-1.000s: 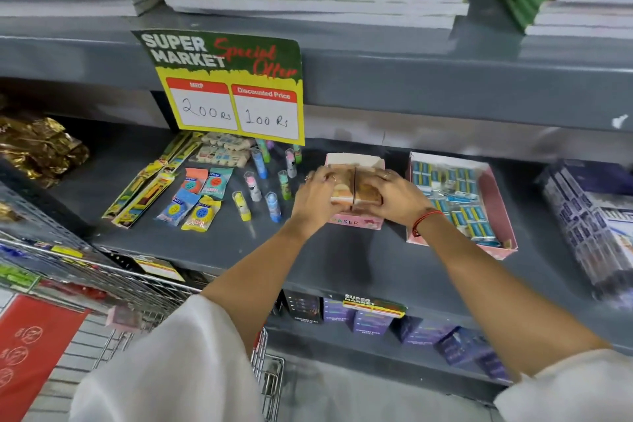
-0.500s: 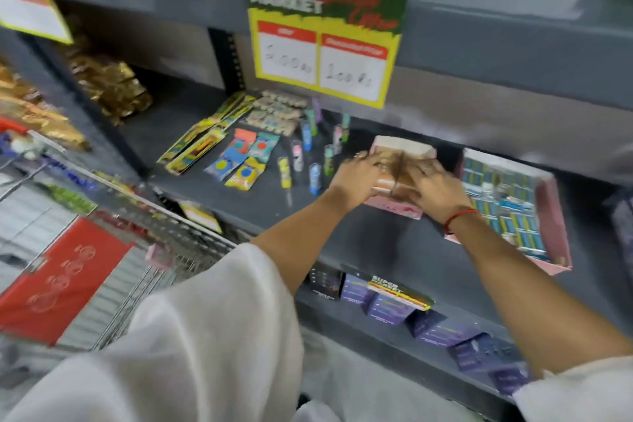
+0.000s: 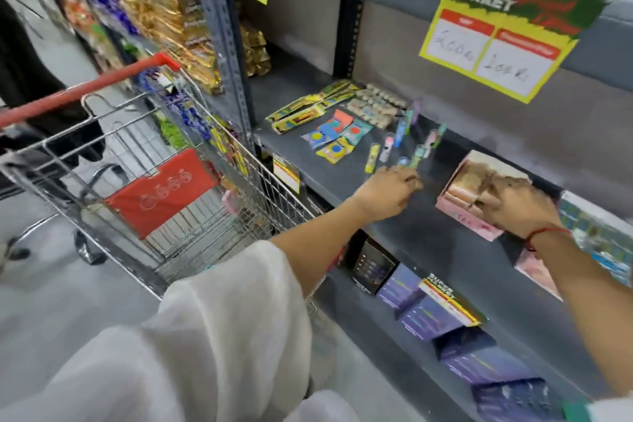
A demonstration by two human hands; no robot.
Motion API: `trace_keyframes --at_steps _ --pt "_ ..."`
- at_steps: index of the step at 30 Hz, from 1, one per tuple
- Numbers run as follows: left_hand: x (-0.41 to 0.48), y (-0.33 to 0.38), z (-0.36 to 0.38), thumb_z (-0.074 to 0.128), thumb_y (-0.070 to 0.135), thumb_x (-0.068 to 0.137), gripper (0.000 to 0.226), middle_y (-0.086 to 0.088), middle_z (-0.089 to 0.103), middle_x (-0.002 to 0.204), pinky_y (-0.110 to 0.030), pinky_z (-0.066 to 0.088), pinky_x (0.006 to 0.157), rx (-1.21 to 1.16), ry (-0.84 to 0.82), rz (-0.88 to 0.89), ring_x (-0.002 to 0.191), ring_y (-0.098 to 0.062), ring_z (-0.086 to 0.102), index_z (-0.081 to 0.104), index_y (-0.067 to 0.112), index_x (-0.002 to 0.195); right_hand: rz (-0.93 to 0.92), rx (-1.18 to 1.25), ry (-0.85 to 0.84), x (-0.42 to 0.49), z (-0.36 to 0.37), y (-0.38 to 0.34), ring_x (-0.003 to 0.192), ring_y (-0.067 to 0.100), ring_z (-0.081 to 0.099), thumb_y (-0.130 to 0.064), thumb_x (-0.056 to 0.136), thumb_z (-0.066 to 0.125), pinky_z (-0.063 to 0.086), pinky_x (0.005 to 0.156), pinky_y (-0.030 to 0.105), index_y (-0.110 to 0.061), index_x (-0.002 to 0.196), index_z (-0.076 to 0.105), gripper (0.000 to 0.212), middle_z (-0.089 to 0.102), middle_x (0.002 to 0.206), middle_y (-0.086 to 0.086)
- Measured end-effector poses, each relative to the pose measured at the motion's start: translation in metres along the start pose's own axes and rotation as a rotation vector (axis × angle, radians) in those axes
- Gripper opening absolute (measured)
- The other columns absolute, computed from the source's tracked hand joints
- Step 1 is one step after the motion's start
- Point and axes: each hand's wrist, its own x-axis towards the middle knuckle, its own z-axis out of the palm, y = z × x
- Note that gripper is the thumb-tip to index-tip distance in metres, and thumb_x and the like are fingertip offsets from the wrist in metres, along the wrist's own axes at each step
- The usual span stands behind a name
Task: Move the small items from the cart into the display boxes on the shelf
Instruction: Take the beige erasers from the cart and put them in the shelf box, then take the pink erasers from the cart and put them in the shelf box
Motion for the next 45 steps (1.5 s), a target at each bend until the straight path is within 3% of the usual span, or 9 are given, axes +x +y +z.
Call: trace_keyframes --at_steps 3,8,13,18,25,30,37,42,45 --pt "-0.019 -0.020 -0.005 0.049 0.012 0.086 0.036 -0.010 0.054 0.129 -0.041 0.040 0.093 0.058 0.049 -0.039 0.117 -0.029 0.051 0.057 0.009 0.121 -0.036 0.028 -0.120 0.006 -0.004 0.001 0.118 0.039 0.050 -0.020 0.084 0.063 0.048 0.095 0.050 -0.013 0.128 0.049 0.046 0.054 0.129 0.021" --pt "-0.065 -0.054 -0.016 0.051 0.016 0.085 0.030 -0.014 0.058 0.123 -0.043 0.044 0.089 0.117 0.102 -0.024 0.112 -0.029 0.055 0.060 0.005 0.112 0.036 0.077 -0.113 0.010 -0.006 -0.004 0.112 0.042 0.052 -0.014 0.077 0.072 0.049 0.094 0.050 -0.007 0.120 0.057 0.046 0.056 0.121 0.027" --pt "-0.121 -0.095 -0.019 0.050 0.015 0.087 0.034 -0.011 0.056 0.127 -0.043 0.041 0.098 0.124 0.144 -0.234 0.117 -0.027 0.052 0.057 0.009 0.120 0.048 0.319 0.402 0.001 -0.010 -0.061 0.098 0.045 0.056 -0.012 0.077 0.069 0.049 0.083 0.048 -0.002 0.094 0.067 0.020 0.064 0.099 0.029" --pt "-0.163 -0.124 -0.011 0.053 0.012 0.086 0.038 -0.011 0.056 0.128 -0.048 0.041 0.099 0.084 0.174 -0.427 0.120 -0.028 0.051 0.054 0.013 0.124 -0.133 0.556 0.478 0.007 -0.008 -0.174 0.110 0.037 0.050 -0.020 0.083 0.065 0.041 0.092 0.039 -0.002 0.102 0.065 0.026 0.062 0.110 0.021" --pt "-0.209 -0.163 0.006 0.046 0.019 0.088 0.041 -0.009 0.052 0.133 -0.049 0.039 0.106 0.047 0.172 -0.599 0.123 -0.025 0.048 0.051 0.014 0.128 -0.462 0.542 0.361 0.006 0.015 -0.310 0.103 0.034 0.055 -0.015 0.082 0.063 0.045 0.089 0.040 -0.001 0.101 0.064 0.024 0.065 0.103 0.018" --pt "-0.249 -0.190 0.021 0.060 0.017 0.085 0.044 -0.010 0.052 0.132 -0.043 0.044 0.100 0.014 0.192 -0.719 0.118 -0.025 0.050 0.051 0.013 0.128 -0.566 0.536 0.200 0.004 0.052 -0.365 0.107 0.032 0.054 -0.019 0.085 0.061 0.050 0.086 0.041 -0.004 0.102 0.064 0.023 0.065 0.108 0.015" --pt "-0.301 -0.237 0.092 0.058 0.019 0.085 0.051 -0.012 0.045 0.134 -0.040 0.049 0.096 -0.148 0.096 -1.066 0.114 -0.026 0.051 0.043 0.011 0.134 -0.568 0.376 -0.166 0.005 0.153 -0.399 0.115 0.024 0.047 -0.026 0.091 0.054 0.048 0.094 0.037 -0.009 0.115 0.057 0.030 0.058 0.119 0.009" --pt "-0.303 -0.267 0.144 0.062 0.025 0.085 0.056 -0.014 0.041 0.136 -0.043 0.051 0.093 -0.218 -0.040 -1.191 0.113 -0.031 0.051 0.040 0.011 0.135 -0.517 0.258 -0.405 0.013 0.213 -0.412 0.122 0.026 0.044 -0.024 0.091 0.057 0.045 0.097 0.036 -0.009 0.124 0.051 0.037 0.054 0.128 0.012" --pt "-0.289 -0.290 0.170 0.063 0.027 0.085 0.055 -0.015 0.042 0.135 -0.041 0.055 0.086 -0.240 -0.020 -1.238 0.112 -0.028 0.052 0.042 0.012 0.133 -0.464 0.188 -0.507 0.015 0.247 -0.415 0.120 0.024 0.048 -0.025 0.090 0.058 0.047 0.099 0.035 -0.010 0.128 0.046 0.042 0.051 0.131 0.012"
